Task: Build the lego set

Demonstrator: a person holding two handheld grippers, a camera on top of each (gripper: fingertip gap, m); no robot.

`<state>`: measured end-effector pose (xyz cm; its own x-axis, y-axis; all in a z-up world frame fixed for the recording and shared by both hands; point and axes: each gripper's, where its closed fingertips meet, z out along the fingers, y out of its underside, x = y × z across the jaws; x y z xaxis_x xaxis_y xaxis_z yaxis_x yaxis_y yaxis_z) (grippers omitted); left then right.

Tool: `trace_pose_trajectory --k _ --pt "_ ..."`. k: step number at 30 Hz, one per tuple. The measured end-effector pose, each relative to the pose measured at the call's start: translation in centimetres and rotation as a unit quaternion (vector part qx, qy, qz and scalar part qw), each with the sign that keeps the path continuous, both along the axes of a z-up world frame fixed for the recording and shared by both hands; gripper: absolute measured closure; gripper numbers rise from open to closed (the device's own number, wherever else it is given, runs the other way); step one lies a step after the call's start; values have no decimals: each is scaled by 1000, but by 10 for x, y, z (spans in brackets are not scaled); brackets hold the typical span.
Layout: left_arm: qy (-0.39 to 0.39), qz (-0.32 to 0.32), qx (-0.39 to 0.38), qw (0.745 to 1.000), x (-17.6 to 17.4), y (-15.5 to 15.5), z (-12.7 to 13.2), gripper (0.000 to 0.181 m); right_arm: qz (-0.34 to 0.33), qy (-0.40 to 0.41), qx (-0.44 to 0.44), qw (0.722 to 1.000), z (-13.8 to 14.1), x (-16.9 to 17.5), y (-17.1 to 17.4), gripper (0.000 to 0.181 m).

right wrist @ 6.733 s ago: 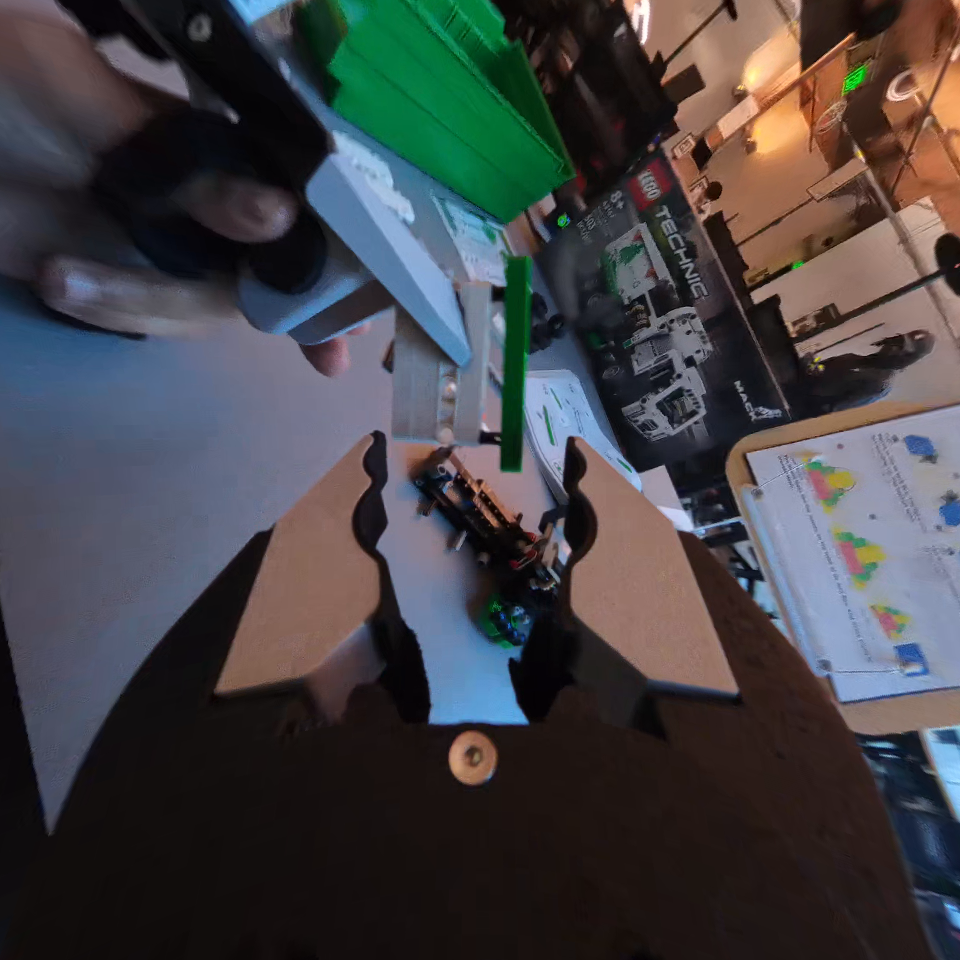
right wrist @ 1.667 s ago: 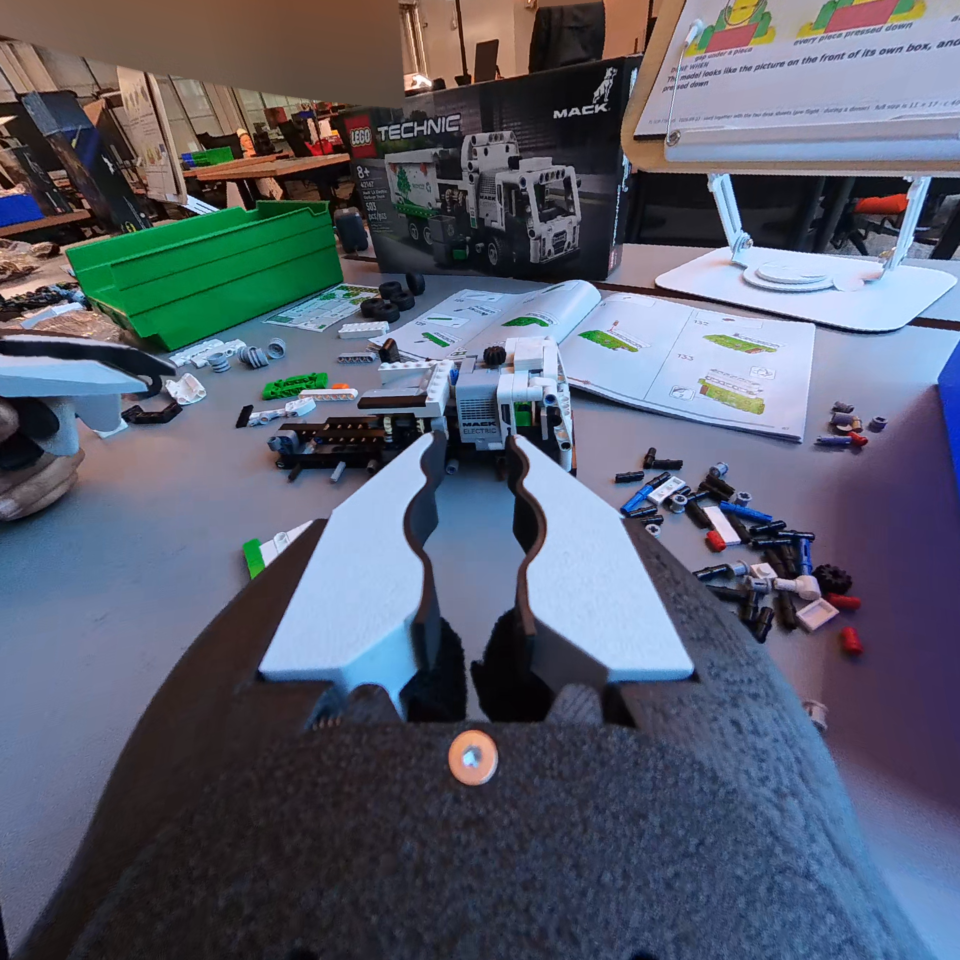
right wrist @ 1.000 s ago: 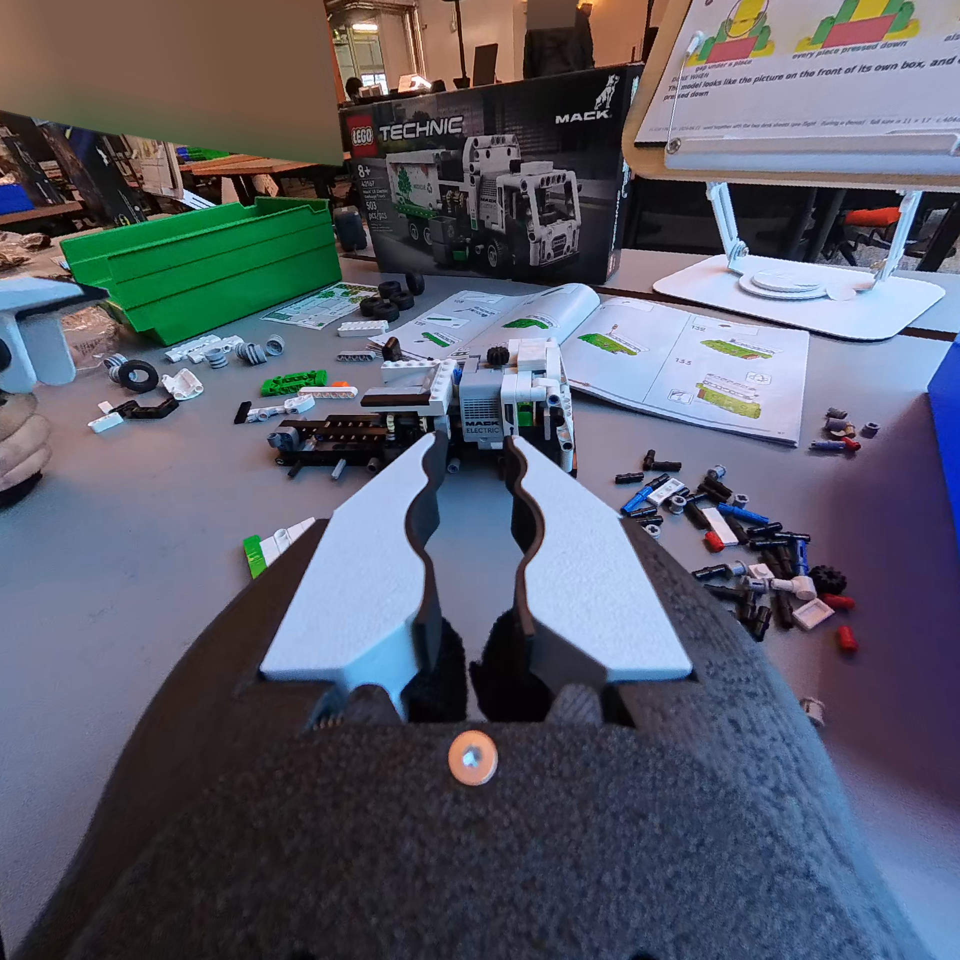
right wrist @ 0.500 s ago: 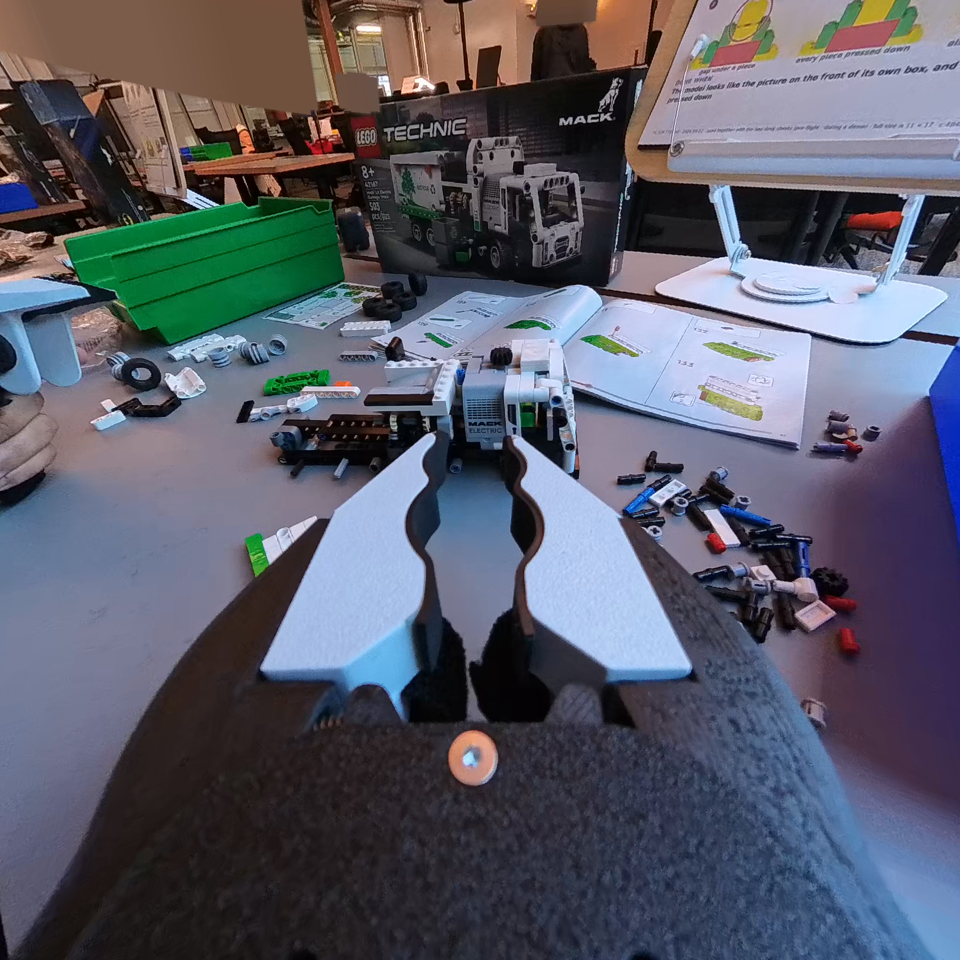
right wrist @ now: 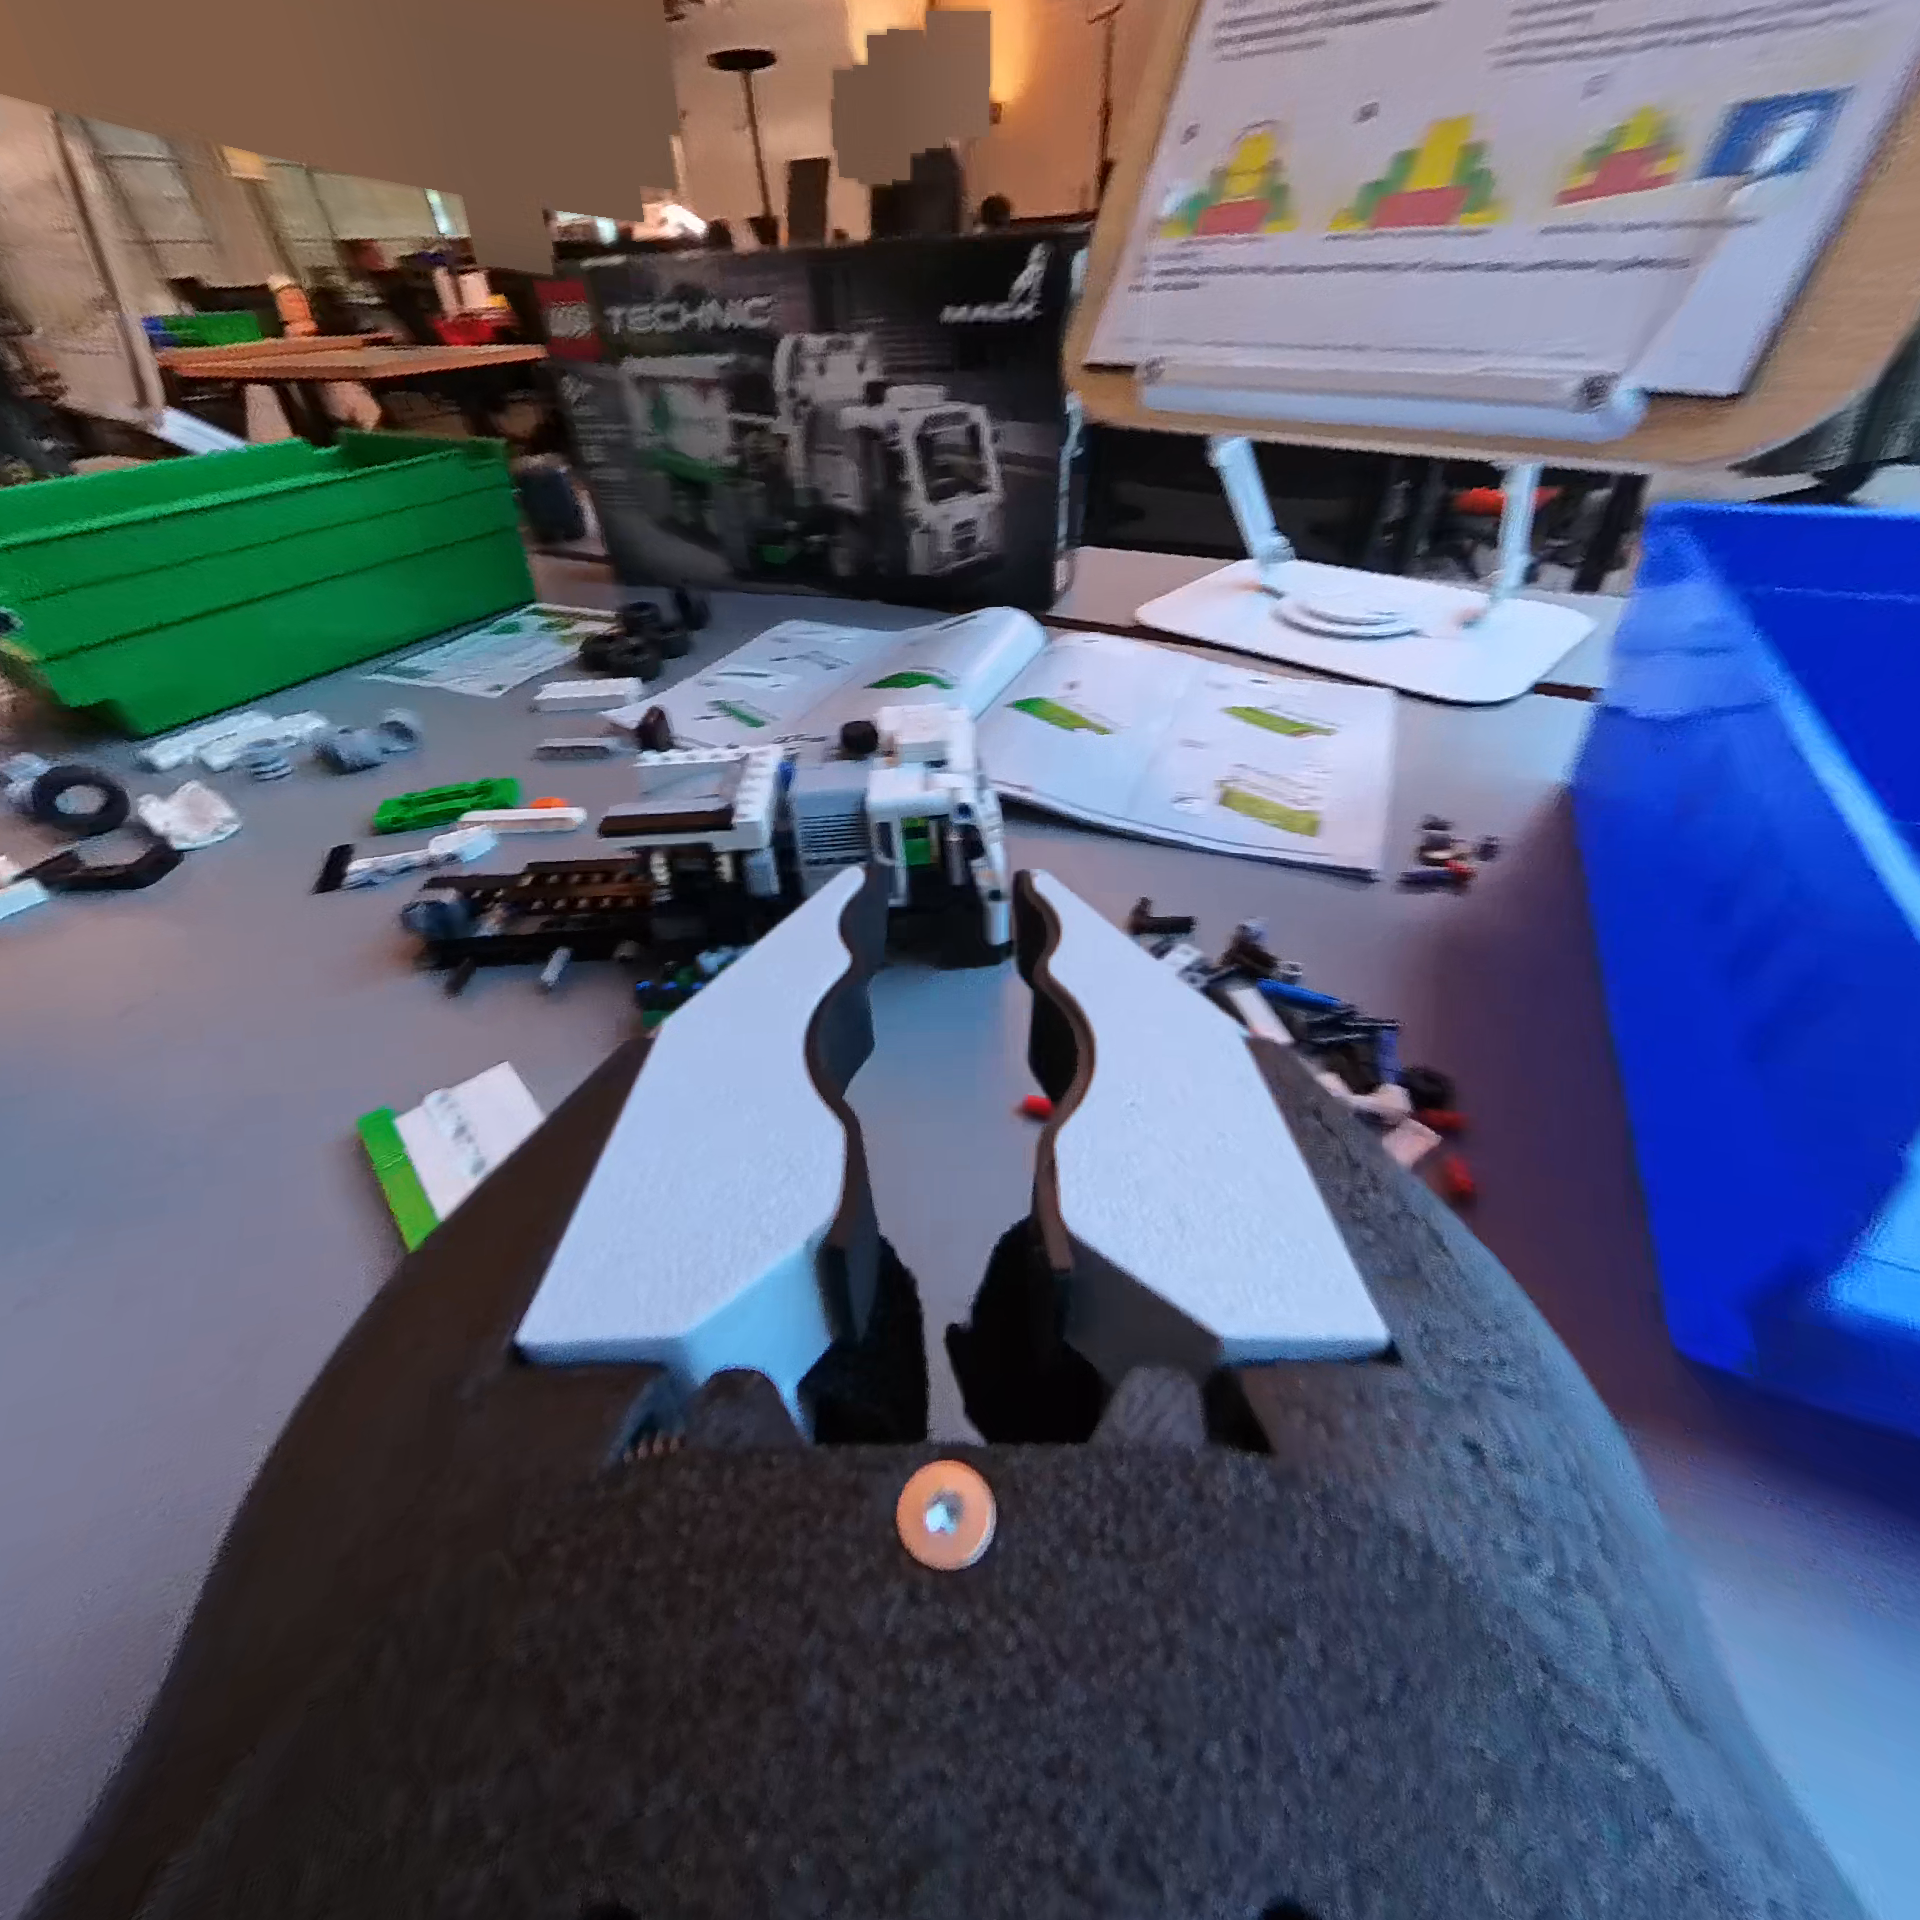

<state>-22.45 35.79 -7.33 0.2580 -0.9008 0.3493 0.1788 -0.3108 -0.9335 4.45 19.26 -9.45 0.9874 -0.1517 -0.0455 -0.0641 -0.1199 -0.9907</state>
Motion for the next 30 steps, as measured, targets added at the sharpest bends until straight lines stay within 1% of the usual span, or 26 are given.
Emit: trace_pose_trajectory --k 1,3,4,6,7,9,11,14,15,16,18,20,25,27,30 --pt "-4 10 1 1000 -3 3 1 161 -15 -6 3 1000 3 8 -7 154" --pt "-12 22 -4 1000 -7 7 2 161 -67 -22 -17 997 5 34 -25 152" --pt "-14 24 -7 1000 -8 8 2 161 -87 -35 -41 995 4 48 -35 151" --pt "-12 22 -10 1000 -7 8 1 161 -145 -67 -109 981 1 84 -61 144" --pt "-8 18 -10 1000 -5 7 1 161 -165 -69 -138 974 0 99 -76 143" --pt "0 7 -7 1000 -1 4 -1 161 -177 -32 -158 971 0 117 -99 140" --pt "11 -4 -6 1000 5 1 -3 161 -155 36 -161 974 -8 116 -112 140" --pt "27 -18 -4 999 11 -2 -7 161 -101 118 -209 965 -41 97 -118 144" --pt "31 -21 -2 999 13 -3 -7 161 -87 131 -225 961 -53 89 -118 149" --pt "35 -23 -1 999 14 -4 -8 161 -91 128 -243 957 -63 85 -119 152" --pt "39 -26 3 999 16 -6 -9 160 -110 93 -277 950 -78 83 -123 154" --pt "40 -30 6 999 17 -7 -8 161 -114 62 -303 944 -87 81 -121 154" --pt "34 -28 14 999 15 -9 -6 161 -128 5 -324 937 -92 85 -116 170" --pt "31 -24 17 999 14 -10 -5 161 -118 9 -319 940 -93 82 -114 176" --pt "29 -23 23 999 13 -11 -4 161 -98 24 -314 944 -93 75 -110 177"
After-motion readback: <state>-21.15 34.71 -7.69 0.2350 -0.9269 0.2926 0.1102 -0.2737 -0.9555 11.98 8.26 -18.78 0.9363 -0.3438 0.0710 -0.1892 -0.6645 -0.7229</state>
